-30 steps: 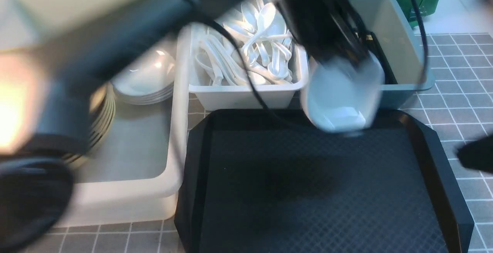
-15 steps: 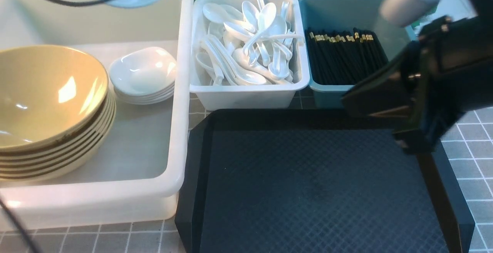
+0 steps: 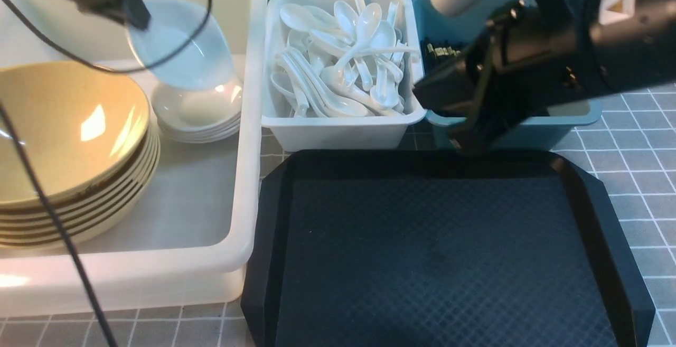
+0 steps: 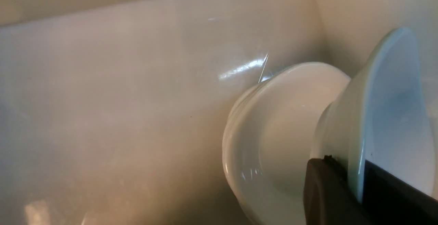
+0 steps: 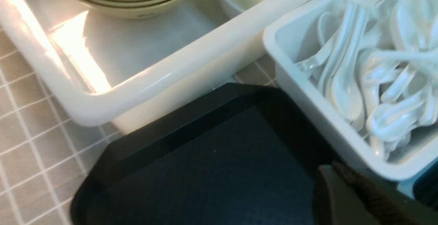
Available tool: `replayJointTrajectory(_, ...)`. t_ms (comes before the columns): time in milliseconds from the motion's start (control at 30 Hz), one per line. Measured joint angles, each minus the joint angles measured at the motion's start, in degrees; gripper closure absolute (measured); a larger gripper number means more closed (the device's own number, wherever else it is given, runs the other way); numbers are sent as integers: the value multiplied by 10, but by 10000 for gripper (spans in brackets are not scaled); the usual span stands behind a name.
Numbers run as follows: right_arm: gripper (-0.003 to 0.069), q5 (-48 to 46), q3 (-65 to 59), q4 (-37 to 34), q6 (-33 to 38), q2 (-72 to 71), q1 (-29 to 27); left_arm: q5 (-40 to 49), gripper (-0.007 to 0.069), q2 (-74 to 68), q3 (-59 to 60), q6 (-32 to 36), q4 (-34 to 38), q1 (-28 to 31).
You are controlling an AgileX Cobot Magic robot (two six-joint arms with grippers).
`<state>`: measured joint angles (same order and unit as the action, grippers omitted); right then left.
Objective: On grey table put chopsticks spoon bowls plates into blue grey white boxes.
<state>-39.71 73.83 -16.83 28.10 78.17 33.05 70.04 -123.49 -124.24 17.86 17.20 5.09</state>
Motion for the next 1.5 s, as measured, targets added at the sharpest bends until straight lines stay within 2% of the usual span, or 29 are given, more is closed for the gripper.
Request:
replayJointTrajectory(333, 601, 2, 40, 23, 1, 71, 0, -9, 610, -47, 0, 60, 12, 0)
replayJointTrajectory(500, 600, -6, 40, 37, 2, 83, 0, -2, 531, -47, 0, 95, -1, 0)
replayJointTrajectory(567, 601, -14, 40, 38, 2, 83, 0, -1, 428, -47, 0, 102, -1, 0)
replayJointTrajectory(600, 601, -14, 40, 38, 2, 83, 0, -1, 419, -47, 0, 103, -1, 0)
replayJointTrajectory(700, 598, -41, 48, 40, 2, 83, 0, -2, 267, -47, 0, 103, -2, 0)
replayJointTrajectory(800, 597, -69, 59, 40, 2, 83, 0, 2, 155, -43, -8, 102, -2, 0)
replayJointTrajectory(933, 594, -88, 74, 41, 0, 82, 0, 11, 104, -30, -48, 66, -7, -1)
replayJointTrajectory(1000, 592, -97, 81, 42, 0, 77, 0, 12, 116, -12, -66, 35, -15, -3)
replayJointTrajectory(1100, 589, -102, 83, 44, -3, 60, -1, 13, 183, 30, -80, 14, -31, -9)
replayJointTrajectory(1267, 582, -108, 82, 45, -15, -8, -1, 18, 449, 176, -69, 4, -50, -44)
replayJointTrajectory(1367, 580, -112, 63, 46, -20, -50, -2, 19, 595, 274, -8, 3, -66, -76)
replayJointTrajectory(1500, 580, -109, 25, 47, -28, -93, -2, 23, 629, 375, 107, -5, -79, -94)
